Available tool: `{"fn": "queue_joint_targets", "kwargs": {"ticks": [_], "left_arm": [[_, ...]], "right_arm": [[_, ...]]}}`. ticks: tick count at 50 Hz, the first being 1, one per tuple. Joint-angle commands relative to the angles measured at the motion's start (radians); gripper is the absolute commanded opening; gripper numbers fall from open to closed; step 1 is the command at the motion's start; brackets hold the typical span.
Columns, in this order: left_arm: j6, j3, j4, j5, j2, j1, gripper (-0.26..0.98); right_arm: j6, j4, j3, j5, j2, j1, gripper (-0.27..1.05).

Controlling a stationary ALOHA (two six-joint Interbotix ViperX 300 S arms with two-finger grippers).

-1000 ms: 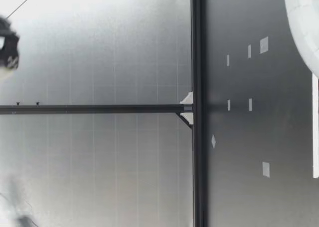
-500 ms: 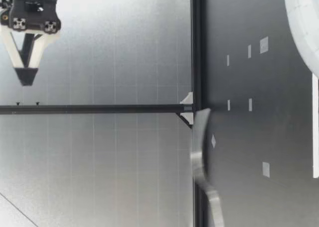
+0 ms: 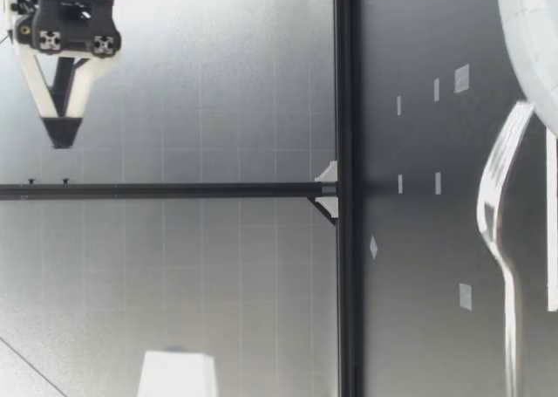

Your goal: Pick up the fork and place it on the plate.

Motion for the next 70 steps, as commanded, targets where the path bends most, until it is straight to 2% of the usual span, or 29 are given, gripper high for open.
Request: {"fn": "queue_joint_targets", "kwargs": {"ticks": [1, 10, 24, 48, 58, 70], "left_arm": [[0.003, -0.032, 0.003, -0.009, 0.014, -0.003, 0.06], [0.000, -0.051, 0.000, 0.011, 0.066, -0.003, 0.06], [0.003, -0.117, -0.015, 0.163, 0.110, -0.003, 0.06], [-0.002, -0.130, -0.054, 0.178, 0.124, -0.005, 0.09], [0.000, -0.137, -0.057, 0.179, 0.127, -0.005, 0.23], [-0.003, -0.141, -0.061, 0.198, 0.143, -0.003, 0.53]], "right_arm": [[0.006, 0.000, -0.005, -0.011, -0.006, 0.002, 0.62], [0.011, 0.002, 0.009, -0.015, -0.021, 0.002, 0.62], [0.011, 0.002, 0.015, -0.017, -0.026, 0.002, 0.62], [0.012, 0.002, 0.015, -0.015, -0.028, 0.002, 0.62], [0.012, 0.000, 0.025, -0.017, -0.029, 0.002, 0.62], [0.012, 0.000, 0.034, -0.025, -0.034, 0.002, 0.62]]}}
